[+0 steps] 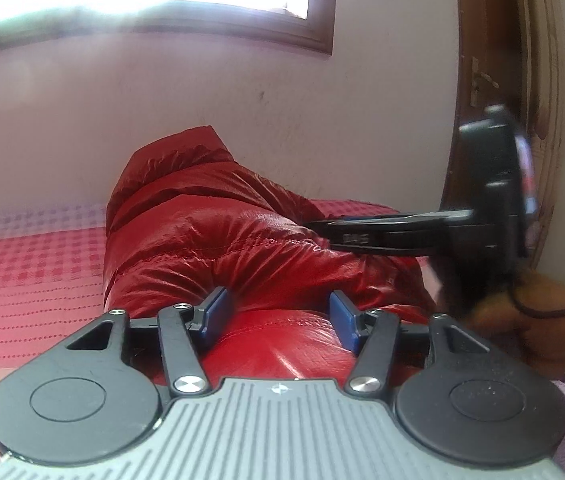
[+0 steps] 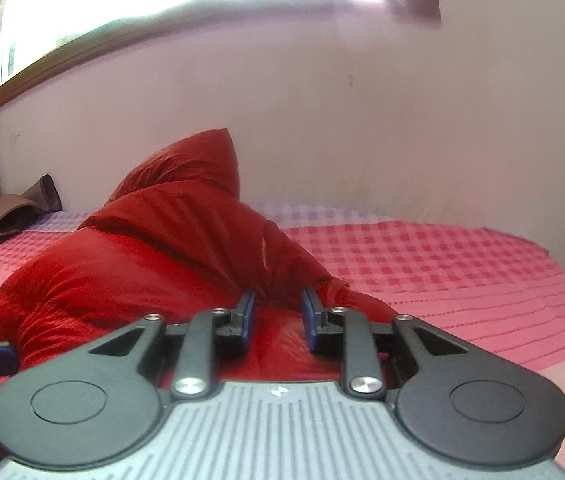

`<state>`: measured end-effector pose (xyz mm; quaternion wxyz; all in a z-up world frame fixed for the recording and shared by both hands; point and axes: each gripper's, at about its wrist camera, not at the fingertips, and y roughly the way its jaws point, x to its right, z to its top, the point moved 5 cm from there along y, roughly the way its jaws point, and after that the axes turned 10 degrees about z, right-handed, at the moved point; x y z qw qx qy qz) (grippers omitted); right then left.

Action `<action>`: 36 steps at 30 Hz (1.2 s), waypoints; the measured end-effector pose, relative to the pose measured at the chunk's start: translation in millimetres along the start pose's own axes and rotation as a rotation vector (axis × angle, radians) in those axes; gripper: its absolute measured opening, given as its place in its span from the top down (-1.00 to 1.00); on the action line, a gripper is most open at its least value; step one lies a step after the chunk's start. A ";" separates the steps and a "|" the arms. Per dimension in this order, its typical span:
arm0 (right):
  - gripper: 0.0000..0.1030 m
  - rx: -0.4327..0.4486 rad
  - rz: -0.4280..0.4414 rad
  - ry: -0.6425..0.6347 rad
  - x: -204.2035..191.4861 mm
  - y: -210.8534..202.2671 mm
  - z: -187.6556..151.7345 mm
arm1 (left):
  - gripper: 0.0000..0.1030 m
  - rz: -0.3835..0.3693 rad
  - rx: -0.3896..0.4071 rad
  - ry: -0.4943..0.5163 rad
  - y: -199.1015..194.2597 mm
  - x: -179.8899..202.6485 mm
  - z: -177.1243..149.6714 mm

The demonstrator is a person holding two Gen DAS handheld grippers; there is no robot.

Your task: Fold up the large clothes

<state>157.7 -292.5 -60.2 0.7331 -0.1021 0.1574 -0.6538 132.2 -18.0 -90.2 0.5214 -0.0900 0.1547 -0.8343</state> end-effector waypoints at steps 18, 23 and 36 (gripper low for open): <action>-0.39 -0.036 0.054 0.178 6.5 -109.0 -59.2 | -0.16 0.033 -0.007 0.011 -0.8 5.0 3.4; 0.59 -0.053 0.056 0.254 11.7 -113.9 -78.4 | -0.18 0.038 -0.006 0.030 -2.4 7.4 4.0; 0.71 -0.060 0.276 0.691 47.8 -109.4 -116.2 | -0.99 0.057 -0.027 0.023 -8.8 -6.5 3.5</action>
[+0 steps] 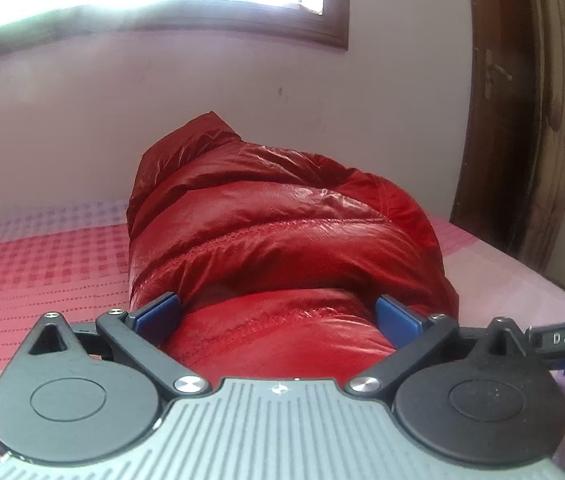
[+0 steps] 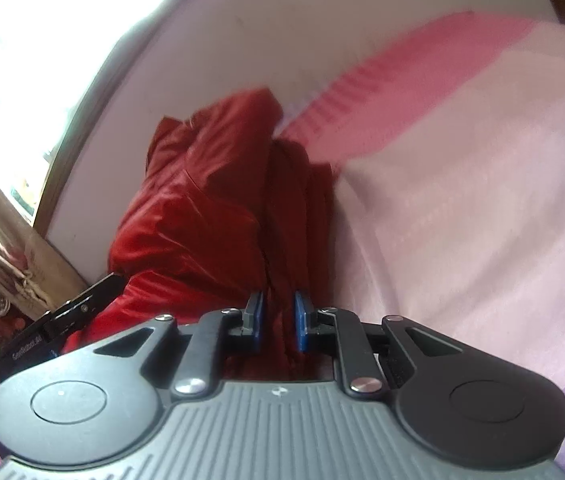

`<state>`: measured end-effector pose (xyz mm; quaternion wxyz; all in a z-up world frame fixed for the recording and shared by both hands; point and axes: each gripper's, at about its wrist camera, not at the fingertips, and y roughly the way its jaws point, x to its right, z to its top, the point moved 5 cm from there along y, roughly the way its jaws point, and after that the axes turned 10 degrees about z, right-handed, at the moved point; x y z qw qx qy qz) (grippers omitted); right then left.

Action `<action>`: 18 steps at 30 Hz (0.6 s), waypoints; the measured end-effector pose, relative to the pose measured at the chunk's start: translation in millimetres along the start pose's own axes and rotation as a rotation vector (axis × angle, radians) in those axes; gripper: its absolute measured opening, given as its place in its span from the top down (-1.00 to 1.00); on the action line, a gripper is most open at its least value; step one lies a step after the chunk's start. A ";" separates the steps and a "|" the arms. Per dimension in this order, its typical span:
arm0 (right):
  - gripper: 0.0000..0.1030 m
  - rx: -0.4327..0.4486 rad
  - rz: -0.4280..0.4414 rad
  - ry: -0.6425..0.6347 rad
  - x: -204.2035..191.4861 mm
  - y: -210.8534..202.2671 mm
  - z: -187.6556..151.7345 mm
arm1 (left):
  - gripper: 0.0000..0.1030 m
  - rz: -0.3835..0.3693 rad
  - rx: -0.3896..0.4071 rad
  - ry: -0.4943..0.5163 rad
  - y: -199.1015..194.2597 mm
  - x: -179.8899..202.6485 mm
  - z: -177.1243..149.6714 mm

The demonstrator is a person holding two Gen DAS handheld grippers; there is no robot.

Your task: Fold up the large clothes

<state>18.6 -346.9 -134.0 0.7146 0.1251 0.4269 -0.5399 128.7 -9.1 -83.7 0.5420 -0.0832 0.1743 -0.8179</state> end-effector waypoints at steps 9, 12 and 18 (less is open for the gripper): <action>-1.00 0.024 -0.040 -0.137 -18.8 -3.1 31.7 | -1.00 0.008 -0.014 0.005 5.8 0.3 -0.9; -1.00 0.003 0.000 -0.140 -19.2 6.8 41.5 | -1.00 0.008 -0.012 0.004 6.3 1.7 -1.1; -1.00 -0.151 0.121 -0.028 10.0 56.3 44.5 | -1.00 0.006 -0.008 0.005 7.8 1.4 -2.4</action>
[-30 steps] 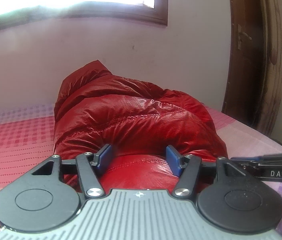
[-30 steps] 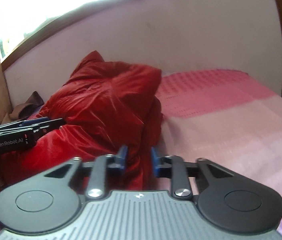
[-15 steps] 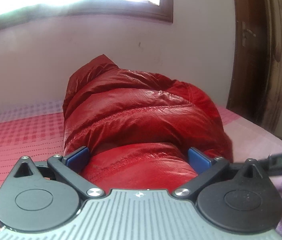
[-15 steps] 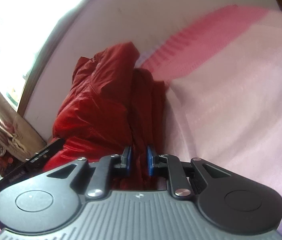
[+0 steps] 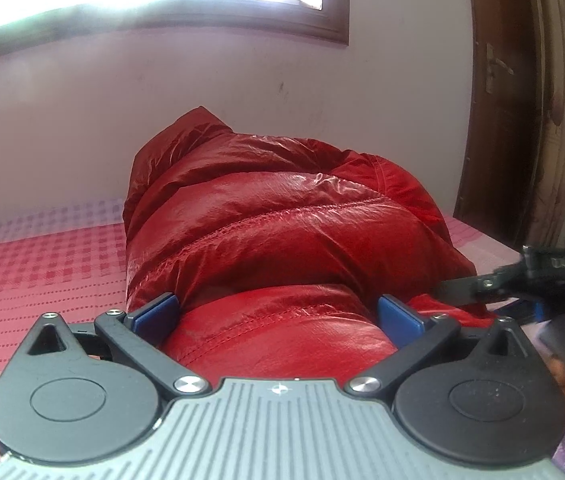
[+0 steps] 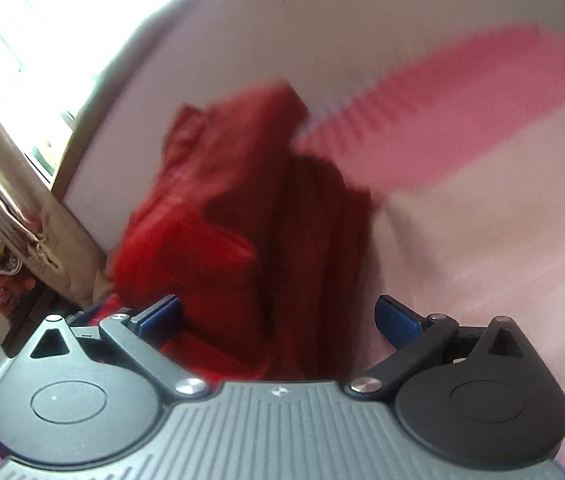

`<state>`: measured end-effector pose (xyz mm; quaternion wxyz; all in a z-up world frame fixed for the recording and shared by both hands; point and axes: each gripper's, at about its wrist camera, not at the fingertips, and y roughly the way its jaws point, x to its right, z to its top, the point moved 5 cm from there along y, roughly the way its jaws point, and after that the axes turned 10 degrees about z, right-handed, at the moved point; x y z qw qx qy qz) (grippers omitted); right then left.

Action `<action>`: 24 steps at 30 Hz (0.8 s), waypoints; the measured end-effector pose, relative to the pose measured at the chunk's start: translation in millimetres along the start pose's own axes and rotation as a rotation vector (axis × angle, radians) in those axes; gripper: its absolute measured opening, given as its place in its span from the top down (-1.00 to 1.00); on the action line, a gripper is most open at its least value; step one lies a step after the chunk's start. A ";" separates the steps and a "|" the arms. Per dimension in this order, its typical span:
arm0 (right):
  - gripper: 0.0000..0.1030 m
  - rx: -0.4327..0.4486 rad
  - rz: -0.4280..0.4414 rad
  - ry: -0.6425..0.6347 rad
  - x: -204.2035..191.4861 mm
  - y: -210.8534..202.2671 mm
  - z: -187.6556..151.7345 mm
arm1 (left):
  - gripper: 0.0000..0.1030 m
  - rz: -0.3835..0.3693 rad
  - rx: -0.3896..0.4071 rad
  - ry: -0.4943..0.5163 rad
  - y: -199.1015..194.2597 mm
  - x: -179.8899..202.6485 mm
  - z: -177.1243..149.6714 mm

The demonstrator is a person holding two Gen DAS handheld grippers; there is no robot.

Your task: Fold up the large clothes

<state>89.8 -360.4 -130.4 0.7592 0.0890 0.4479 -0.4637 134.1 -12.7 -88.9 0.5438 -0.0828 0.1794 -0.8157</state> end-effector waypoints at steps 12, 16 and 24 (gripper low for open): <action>-0.98 -0.123 0.120 0.001 1.9 41.2 17.1 | -1.00 0.002 0.002 -0.015 3.3 0.4 -3.0; -0.99 -0.106 0.134 -0.066 3.2 40.5 14.6 | -1.00 0.005 -0.002 -0.009 2.7 2.6 -2.7; -0.93 -0.101 0.080 -0.104 -1.9 42.1 10.8 | -1.00 0.025 -0.024 0.006 6.1 4.7 -0.4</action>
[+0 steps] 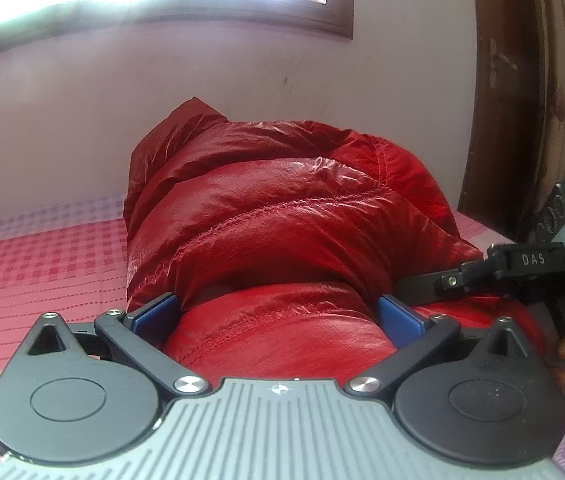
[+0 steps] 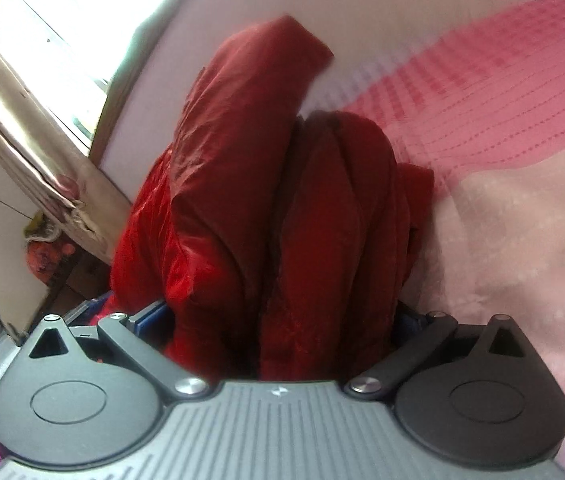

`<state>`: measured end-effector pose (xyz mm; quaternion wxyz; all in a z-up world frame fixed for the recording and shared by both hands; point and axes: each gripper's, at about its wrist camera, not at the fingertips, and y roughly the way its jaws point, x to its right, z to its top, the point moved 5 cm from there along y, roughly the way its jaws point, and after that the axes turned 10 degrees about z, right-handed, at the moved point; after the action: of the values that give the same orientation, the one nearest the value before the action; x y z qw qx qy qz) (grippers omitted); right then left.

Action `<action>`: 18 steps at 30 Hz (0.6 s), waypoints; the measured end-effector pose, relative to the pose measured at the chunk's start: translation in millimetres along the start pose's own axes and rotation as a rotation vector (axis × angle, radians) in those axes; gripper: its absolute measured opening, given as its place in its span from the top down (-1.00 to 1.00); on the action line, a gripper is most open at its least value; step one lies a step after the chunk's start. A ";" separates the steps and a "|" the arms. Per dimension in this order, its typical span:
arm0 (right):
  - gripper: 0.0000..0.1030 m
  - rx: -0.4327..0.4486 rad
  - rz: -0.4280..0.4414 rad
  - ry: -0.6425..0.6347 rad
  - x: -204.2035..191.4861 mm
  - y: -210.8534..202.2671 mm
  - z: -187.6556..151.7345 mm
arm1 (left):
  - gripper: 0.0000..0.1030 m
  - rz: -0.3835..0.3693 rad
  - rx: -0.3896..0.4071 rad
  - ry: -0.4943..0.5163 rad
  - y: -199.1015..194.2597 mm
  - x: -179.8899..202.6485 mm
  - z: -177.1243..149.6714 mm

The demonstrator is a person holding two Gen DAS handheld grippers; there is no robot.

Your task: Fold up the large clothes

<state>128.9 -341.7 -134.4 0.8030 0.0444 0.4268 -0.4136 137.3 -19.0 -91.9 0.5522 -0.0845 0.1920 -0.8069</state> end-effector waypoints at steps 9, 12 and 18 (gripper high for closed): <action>-0.54 0.016 -0.057 -0.099 -12.3 -4.8 -3.9 | -1.00 0.052 -0.045 0.048 7.8 6.9 4.9; -0.54 0.021 -0.064 -0.105 -13.5 -5.4 -4.4 | -1.00 0.054 -0.055 0.050 8.5 6.2 5.2; -0.54 0.027 -0.069 -0.109 -15.2 -5.9 -5.4 | -1.00 0.058 -0.069 0.054 9.2 7.6 6.8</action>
<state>116.7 -333.8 -125.2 0.8096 0.0179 0.3782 -0.4485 144.7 -30.4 -89.9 0.5667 -0.0762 0.2371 -0.7853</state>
